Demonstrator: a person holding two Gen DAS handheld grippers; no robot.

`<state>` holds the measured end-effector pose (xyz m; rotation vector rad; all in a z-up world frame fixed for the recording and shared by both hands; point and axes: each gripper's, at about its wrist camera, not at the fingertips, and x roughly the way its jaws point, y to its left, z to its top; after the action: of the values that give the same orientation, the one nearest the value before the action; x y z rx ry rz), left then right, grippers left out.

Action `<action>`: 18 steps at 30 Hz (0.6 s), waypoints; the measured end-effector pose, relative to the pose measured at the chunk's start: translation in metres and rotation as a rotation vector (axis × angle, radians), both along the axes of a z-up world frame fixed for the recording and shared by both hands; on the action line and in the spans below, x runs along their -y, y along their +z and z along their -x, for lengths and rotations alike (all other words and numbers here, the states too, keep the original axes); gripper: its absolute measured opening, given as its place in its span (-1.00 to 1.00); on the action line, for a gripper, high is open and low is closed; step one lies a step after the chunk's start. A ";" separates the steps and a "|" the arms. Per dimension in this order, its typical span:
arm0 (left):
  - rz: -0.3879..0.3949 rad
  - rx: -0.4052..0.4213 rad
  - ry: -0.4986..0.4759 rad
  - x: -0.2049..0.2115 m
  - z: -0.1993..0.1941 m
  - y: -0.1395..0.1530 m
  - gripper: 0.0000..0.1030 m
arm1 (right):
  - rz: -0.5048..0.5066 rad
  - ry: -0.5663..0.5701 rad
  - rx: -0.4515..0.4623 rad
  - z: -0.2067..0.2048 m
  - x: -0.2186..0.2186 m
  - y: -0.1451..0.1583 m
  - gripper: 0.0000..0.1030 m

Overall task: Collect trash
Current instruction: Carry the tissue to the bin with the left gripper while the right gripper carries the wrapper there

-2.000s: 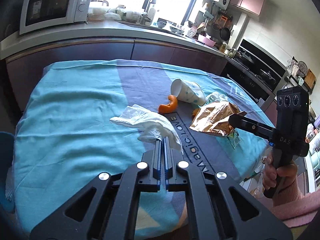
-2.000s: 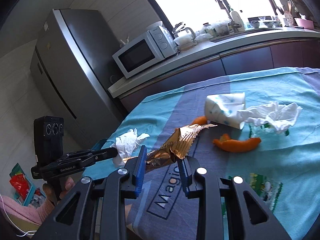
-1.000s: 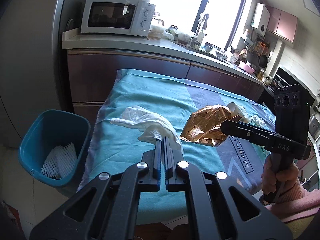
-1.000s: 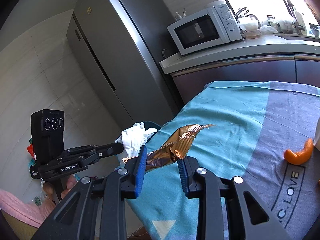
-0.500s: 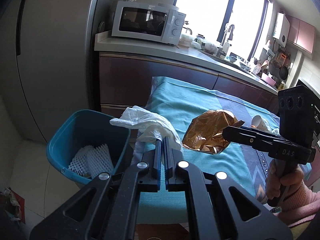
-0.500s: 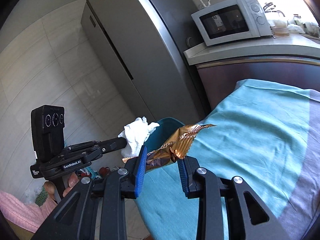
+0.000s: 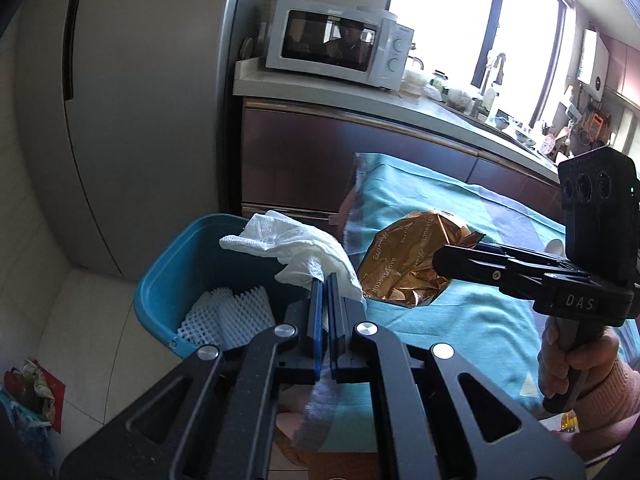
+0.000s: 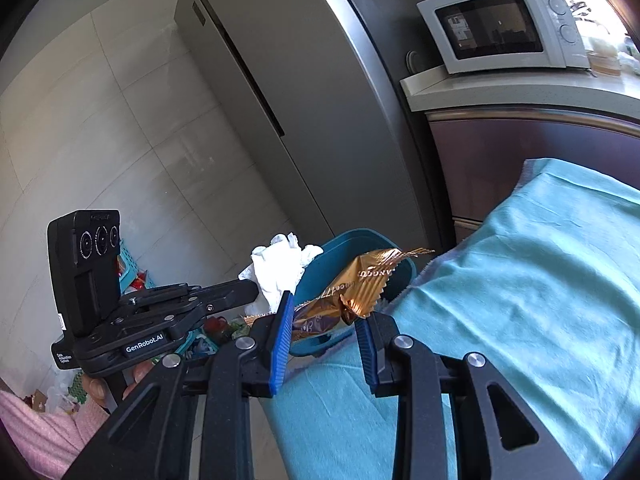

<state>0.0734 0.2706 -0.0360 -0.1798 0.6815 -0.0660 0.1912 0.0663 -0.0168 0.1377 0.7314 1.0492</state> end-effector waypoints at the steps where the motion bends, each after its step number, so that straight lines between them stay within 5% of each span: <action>1: -0.001 -0.004 0.008 -0.003 -0.002 -0.002 -0.94 | 0.004 0.005 -0.003 -0.001 -0.003 -0.001 -0.45; 18: 0.011 -0.149 0.124 -0.059 -0.053 -0.068 -0.94 | 0.192 0.063 -0.093 -0.038 -0.085 -0.035 -0.44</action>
<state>0.1267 0.3292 -0.1037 -0.2384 0.8176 0.0632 0.2294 0.1514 -0.0516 -0.0017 0.9211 1.0317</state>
